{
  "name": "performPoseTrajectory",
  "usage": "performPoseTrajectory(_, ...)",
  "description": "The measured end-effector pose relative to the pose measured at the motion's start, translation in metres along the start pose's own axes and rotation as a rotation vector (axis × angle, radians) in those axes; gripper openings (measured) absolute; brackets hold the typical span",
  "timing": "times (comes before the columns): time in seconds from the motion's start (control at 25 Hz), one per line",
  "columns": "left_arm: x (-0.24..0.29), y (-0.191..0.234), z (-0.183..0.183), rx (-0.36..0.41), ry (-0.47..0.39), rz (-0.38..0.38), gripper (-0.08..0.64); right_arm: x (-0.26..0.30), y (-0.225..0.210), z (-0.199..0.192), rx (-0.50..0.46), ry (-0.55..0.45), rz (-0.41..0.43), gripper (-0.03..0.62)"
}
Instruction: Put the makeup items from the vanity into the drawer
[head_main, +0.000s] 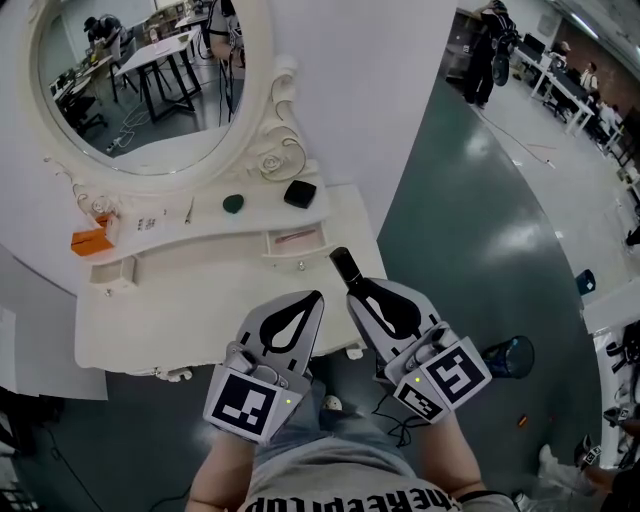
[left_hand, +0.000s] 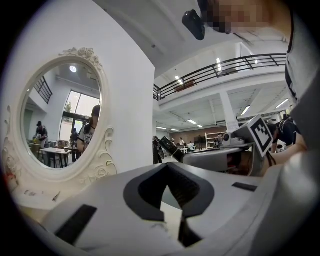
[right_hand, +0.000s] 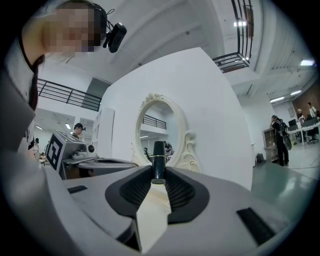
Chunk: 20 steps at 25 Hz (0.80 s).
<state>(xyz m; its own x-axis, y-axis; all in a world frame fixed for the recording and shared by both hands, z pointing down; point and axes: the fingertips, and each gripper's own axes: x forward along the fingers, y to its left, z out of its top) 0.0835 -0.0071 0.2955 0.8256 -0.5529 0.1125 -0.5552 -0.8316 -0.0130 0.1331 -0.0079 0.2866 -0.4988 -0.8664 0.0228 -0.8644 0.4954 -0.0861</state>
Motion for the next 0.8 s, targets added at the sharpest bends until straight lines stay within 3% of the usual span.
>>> performPoseTrajectory(0.8, 0.023, 0.044, -0.012, -0.038, 0.036, 0.029, 0.014, 0.049, -0.027, -0.015, 0.013, 0.059, 0.018, 0.103)
